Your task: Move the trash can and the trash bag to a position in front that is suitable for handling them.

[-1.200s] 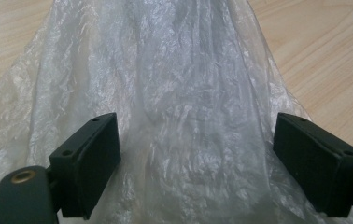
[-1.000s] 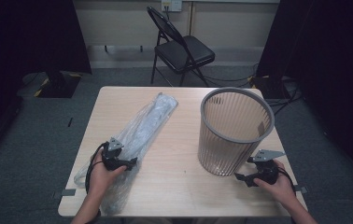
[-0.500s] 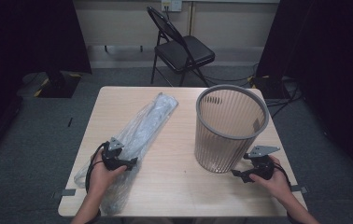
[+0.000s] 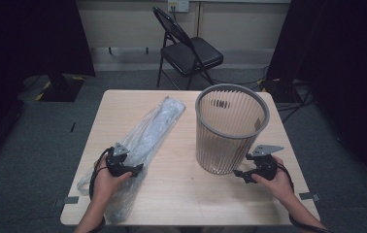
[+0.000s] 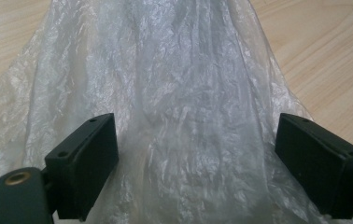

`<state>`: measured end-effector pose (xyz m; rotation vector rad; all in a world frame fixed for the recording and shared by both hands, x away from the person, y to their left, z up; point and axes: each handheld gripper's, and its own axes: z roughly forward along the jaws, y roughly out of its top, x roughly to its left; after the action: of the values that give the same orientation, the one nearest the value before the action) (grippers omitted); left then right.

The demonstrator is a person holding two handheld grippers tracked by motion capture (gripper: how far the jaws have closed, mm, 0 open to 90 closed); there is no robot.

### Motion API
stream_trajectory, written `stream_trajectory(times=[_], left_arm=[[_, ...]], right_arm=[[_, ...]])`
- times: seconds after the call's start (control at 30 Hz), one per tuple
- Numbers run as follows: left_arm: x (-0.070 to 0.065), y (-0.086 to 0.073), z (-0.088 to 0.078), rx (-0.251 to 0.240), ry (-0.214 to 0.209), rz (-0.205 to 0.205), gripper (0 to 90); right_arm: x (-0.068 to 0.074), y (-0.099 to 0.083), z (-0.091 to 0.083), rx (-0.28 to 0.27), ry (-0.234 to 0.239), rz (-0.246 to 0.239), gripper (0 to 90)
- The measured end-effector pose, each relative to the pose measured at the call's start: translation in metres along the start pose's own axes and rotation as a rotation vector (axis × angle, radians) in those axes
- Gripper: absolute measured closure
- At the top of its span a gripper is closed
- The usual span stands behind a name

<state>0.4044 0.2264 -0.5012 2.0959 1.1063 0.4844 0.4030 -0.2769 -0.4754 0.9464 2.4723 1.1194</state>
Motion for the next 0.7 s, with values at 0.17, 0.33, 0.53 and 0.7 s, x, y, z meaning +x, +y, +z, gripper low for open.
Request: stream_trajectory(times=[0.17, 0.33, 0.53, 0.7], left_arm=[[-0.001, 0.0, 0.001, 0.002, -0.011, -0.001, 10.5], [-0.001, 0.001, 0.002, 0.009, -0.016, 0.008, 8.1], [-0.001, 0.001, 0.002, 0.01, -0.016, 0.008, 7.9], [-0.001, 0.001, 0.002, 0.01, -0.017, 0.008, 7.9]], right_arm=[[0.001, 0.007, 0.005, 0.008, -0.004, -0.004, 12.1], [0.001, 0.013, 0.009, 0.012, -0.004, -0.008, 12.1], [0.003, 0.022, 0.016, 0.015, -0.011, -0.01, 12.1], [0.004, 0.028, 0.024, -0.002, 0.002, 0.024, 12.2]])
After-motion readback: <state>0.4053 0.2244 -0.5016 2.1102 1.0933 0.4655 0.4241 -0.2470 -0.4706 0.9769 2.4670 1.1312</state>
